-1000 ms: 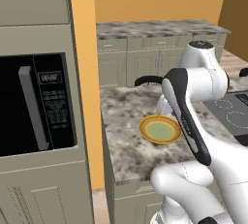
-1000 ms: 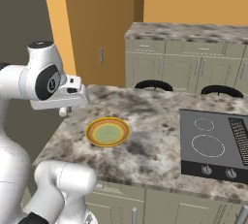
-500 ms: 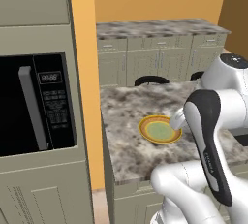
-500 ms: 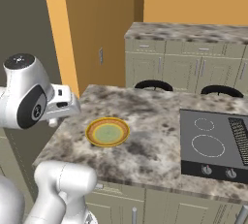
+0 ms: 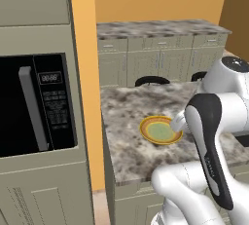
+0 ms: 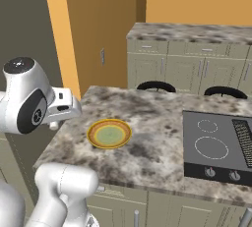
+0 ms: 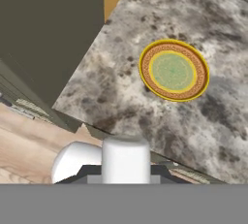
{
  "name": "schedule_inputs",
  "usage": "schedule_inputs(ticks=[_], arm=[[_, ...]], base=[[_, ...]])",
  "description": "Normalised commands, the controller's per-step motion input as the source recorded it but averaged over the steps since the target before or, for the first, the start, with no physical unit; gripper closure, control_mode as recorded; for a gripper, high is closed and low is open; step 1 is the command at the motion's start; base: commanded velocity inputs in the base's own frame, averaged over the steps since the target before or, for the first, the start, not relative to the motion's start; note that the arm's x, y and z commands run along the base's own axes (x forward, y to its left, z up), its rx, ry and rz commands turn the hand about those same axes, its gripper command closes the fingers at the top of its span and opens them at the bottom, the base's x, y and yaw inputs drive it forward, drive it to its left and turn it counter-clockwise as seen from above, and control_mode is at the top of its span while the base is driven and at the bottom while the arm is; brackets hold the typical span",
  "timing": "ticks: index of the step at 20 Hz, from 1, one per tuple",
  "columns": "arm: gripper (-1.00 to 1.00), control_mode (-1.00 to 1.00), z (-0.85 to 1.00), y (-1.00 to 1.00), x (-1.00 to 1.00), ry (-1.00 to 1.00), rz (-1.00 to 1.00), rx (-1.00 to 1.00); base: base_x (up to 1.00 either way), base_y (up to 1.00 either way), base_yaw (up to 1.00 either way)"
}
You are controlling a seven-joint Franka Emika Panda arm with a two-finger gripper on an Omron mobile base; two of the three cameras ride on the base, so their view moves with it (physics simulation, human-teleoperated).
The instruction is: Pick up the marshmallow and place it in the cup of hot chocolate on the dining counter.
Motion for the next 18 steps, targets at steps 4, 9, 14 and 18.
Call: schedule_inputs(ticks=[4, 9, 14, 18], arm=[[1.0, 1.0, 0.0, 0.0, -0.03, 0.0, 0.0, 0.0], [1.0, 1.0, 0.0, 0.0, 0.0, 0.0, 0.0, 0.0], [1.0, 1.0, 0.0, 0.0, 0.0, 0.0, 0.0, 0.0], [1.0, 1.0, 0.0, 0.0, 0.0, 0.0, 0.0, 0.0]], base=[[-0.15, -0.04, -0.01], [-0.55, -0.41, -0.13], [-0.83, -0.59, -0.12], [-0.7, -0.69, -0.04]])
